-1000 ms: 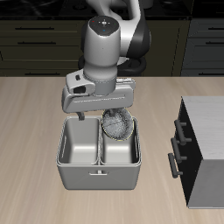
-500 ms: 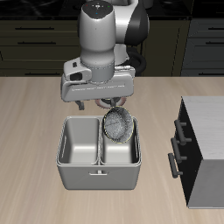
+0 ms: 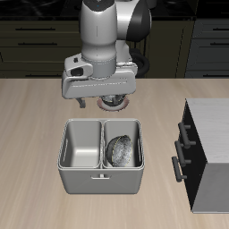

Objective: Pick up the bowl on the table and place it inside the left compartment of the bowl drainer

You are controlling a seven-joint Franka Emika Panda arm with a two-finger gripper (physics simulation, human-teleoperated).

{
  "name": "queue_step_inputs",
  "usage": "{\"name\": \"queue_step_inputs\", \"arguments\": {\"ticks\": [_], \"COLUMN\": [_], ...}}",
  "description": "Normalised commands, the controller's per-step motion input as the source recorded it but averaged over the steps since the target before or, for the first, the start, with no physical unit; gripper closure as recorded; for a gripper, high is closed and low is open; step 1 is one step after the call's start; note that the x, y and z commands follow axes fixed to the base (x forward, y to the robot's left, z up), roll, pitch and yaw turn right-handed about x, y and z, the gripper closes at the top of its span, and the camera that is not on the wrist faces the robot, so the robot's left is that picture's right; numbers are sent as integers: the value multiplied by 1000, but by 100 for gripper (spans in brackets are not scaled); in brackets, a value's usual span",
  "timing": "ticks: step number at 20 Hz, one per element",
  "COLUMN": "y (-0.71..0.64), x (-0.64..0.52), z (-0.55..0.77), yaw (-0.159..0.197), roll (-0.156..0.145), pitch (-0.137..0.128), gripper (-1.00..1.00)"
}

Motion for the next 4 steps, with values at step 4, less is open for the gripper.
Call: {"name": "queue_step_inputs", "arguments": {"ticks": [4], "y": [-9], "x": [-29], "z": [60], "yaw": [5], "roll": [-1], "pitch": [-8], "gripper": [-100]}}
